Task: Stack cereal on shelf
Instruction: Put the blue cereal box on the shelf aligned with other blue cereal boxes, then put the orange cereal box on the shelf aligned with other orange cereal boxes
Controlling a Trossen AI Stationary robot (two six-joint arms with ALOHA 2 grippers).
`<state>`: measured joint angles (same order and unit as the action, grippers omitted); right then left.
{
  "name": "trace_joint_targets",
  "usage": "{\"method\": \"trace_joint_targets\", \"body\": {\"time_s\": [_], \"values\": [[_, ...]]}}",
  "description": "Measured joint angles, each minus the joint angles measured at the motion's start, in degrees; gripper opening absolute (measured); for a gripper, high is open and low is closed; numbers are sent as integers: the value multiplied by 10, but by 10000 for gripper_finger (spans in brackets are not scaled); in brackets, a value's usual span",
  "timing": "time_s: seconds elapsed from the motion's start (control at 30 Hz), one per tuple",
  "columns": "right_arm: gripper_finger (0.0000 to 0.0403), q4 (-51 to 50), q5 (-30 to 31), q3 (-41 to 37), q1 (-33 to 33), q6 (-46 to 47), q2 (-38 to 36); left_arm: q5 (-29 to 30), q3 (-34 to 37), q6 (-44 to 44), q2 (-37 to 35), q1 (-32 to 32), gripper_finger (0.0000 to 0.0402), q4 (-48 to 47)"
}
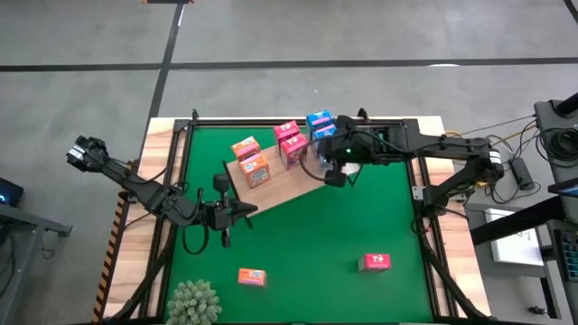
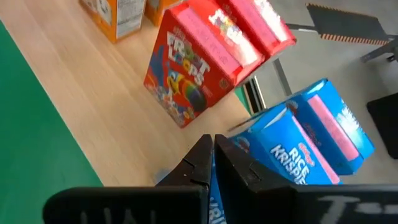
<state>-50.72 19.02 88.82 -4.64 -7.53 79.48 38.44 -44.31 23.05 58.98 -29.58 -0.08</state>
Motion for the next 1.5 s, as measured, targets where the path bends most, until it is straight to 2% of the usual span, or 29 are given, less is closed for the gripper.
{"method": "trace_joint_targets", "body": {"time_s": [0.23,0.77,0.93,1.5], "values": [[9,-9,-45,0,0,0,-3,0,0,0,0,0,0,0],[9,-33,-47,0,0,9,-3,0,0,0,0,0,0,0],[9,-35,-76,0,0,9,-4,0,0,0,0,0,0,0],[9,-31,-75,0,0,-10,-10,0,0,0,0,0,0,0]]}}
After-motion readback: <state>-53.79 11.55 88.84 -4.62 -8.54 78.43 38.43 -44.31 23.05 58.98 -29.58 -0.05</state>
